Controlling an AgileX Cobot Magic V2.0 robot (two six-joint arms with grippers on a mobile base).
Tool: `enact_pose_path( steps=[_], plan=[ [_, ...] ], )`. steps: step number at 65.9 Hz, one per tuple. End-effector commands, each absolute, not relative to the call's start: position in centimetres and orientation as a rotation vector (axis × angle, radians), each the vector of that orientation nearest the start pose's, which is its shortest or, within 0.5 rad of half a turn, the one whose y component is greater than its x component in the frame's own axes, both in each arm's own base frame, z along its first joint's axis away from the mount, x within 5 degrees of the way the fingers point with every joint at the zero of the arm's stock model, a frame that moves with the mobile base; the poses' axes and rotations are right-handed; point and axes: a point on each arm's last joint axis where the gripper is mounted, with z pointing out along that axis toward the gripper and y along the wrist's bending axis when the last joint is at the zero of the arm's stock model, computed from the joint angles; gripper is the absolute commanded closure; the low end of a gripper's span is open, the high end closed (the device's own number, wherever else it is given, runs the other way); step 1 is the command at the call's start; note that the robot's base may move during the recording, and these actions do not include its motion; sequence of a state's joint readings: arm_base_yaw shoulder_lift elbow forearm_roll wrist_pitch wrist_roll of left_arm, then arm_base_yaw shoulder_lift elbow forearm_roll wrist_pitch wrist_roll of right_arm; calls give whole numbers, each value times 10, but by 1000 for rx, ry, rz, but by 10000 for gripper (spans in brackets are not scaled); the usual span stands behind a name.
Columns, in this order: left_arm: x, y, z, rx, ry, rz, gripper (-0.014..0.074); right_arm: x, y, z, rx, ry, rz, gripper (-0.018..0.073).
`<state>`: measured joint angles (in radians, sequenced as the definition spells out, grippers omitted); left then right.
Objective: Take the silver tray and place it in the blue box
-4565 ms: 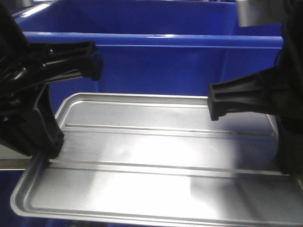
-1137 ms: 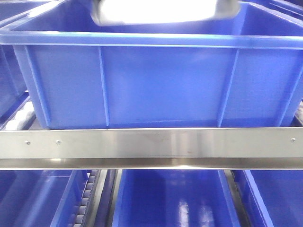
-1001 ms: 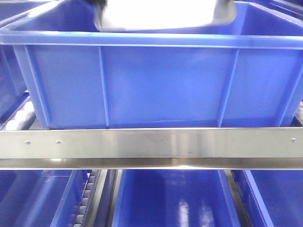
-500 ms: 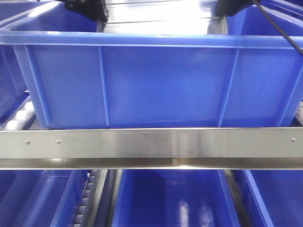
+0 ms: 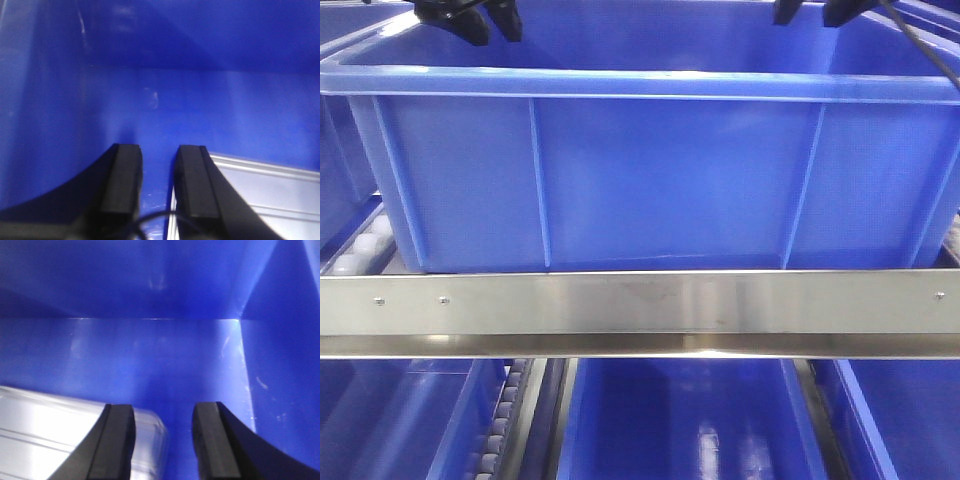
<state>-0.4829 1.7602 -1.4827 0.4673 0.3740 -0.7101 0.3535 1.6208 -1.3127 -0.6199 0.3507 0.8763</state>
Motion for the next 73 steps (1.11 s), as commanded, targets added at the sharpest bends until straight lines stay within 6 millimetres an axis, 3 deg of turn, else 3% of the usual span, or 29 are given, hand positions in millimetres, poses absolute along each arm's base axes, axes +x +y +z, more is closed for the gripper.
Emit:
enact_pose_path(
  steps=[1,6,21,36,45,53,73],
  plan=[
    [366,-183,366,144,1941,-358,617,356,115,361,11,1940,234,365],
    [364,-185,369,155,1928,-368,706,356,115,361,11,1940,233,520],
    [361,-186,382,194,1841,-391,700,356,116,367,-6,1898,267,509],
    [332,-169,410,181,1777,-412,699,339,116,379,-117,1795,284,508],
    [299,-155,397,207,1781,-433,699,306,113,369,-251,1735,316,508],
    [263,-145,388,268,1672,-536,700,271,106,362,-324,1688,351,508],
    [174,-104,344,312,1604,-613,700,188,79,353,-366,1594,359,508]
  ],
)
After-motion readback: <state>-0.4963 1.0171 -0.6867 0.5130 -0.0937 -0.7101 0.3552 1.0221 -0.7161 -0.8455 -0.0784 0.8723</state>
